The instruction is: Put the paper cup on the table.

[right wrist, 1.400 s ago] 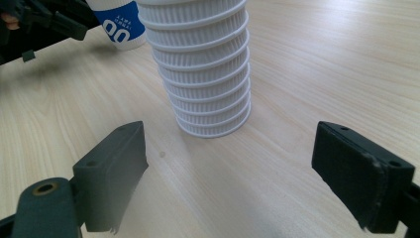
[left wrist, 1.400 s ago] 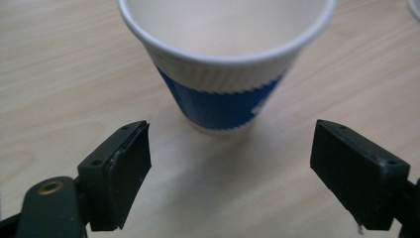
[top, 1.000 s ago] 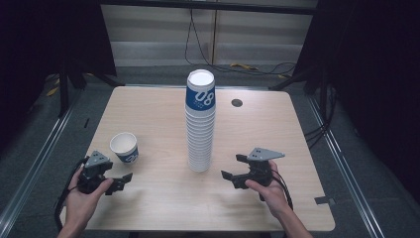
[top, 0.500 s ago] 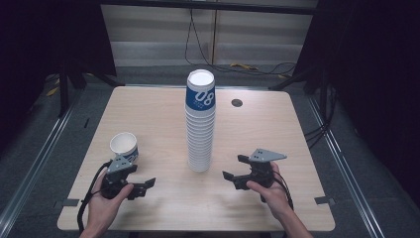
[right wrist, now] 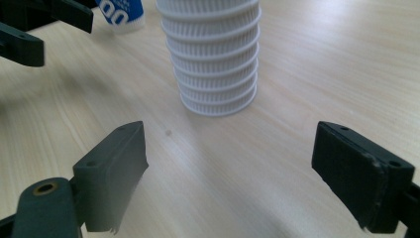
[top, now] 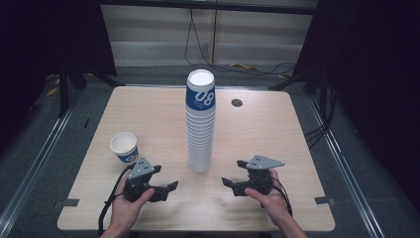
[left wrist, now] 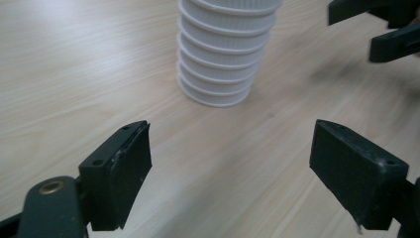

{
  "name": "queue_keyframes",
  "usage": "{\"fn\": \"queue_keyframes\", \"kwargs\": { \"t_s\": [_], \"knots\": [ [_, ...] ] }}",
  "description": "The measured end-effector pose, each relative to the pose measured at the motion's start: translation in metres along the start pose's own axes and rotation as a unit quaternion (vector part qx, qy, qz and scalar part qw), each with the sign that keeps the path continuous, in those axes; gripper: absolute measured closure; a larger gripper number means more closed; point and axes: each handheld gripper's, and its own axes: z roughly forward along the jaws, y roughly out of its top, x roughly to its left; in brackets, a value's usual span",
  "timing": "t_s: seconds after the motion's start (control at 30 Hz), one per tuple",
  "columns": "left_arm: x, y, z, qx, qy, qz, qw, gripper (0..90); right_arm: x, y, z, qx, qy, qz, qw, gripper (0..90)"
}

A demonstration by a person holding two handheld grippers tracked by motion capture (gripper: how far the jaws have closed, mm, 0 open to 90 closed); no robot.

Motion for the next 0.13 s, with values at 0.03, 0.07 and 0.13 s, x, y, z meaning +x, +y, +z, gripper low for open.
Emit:
{"fn": "queue_keyframes", "kwargs": {
  "t_s": [0.03, 0.07, 0.13],
  "knots": [
    [-0.0004, -0.002, 0.0012, 0.004, 0.002, 0.002, 1.0, 16.8, -0.0002, -0.0008, 0.0007, 0.0, -0.004, -0.003, 1.0, 13.8],
    [0.0003, -0.0042, 0.0018, 0.003, 0.001, 0.003, 1.0, 16.2, -0.0002, -0.0017, 0.0011, 0.0, -0.006, -0.001, 1.0, 13.8],
    [0.0023, -0.0088, 0.0028, 0.002, 0.003, 0.002, 1.0, 16.7, -0.0012, -0.0038, 0.0019, 0.01, -0.021, -0.003, 0.9997, 13.8]
  ]
}}
